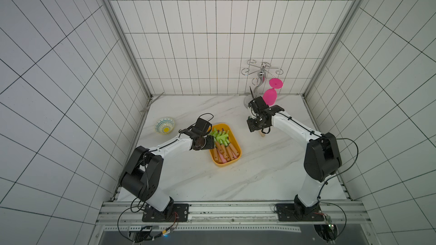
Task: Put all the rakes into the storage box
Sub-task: Adjust the storage box at the center of the board.
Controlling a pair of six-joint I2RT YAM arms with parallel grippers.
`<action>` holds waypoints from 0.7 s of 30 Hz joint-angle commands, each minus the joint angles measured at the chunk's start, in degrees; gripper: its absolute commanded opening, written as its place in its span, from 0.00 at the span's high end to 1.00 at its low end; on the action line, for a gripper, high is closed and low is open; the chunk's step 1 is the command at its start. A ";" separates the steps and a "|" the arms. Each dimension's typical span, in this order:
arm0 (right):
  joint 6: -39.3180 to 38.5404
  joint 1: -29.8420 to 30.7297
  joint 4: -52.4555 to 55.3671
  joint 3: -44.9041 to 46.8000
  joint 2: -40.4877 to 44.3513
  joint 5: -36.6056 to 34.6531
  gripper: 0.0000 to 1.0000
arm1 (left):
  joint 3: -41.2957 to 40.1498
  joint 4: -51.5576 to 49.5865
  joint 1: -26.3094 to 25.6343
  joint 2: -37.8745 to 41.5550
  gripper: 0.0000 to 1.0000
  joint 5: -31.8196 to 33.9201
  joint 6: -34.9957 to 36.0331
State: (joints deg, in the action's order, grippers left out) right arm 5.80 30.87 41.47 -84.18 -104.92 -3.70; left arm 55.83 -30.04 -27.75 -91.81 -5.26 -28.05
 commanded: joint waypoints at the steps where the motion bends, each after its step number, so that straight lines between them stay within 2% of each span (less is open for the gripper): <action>1: 1.29 -2.49 -1.58 1.53 -1.46 0.77 0.40 | 3.13 1.87 0.14 -2.04 0.38 -0.96 2.61; 6: 2.38 -6.28 -3.73 3.52 -2.78 0.29 0.40 | 6.12 1.74 0.14 -5.07 0.41 0.45 5.71; 14: 2.18 -7.45 -5.52 4.64 -6.35 1.07 0.41 | 10.01 1.16 0.08 -8.89 0.43 0.80 8.52; 21: 1.85 -7.85 -7.57 5.44 -9.74 1.75 0.46 | 8.97 -1.41 0.12 -4.30 0.37 1.28 6.05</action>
State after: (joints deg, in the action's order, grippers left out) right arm 7.49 23.57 35.05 -79.72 -113.27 -2.46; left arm 64.49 -30.61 -27.64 -99.61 -4.36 -21.26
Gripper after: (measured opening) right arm 0.541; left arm 0.624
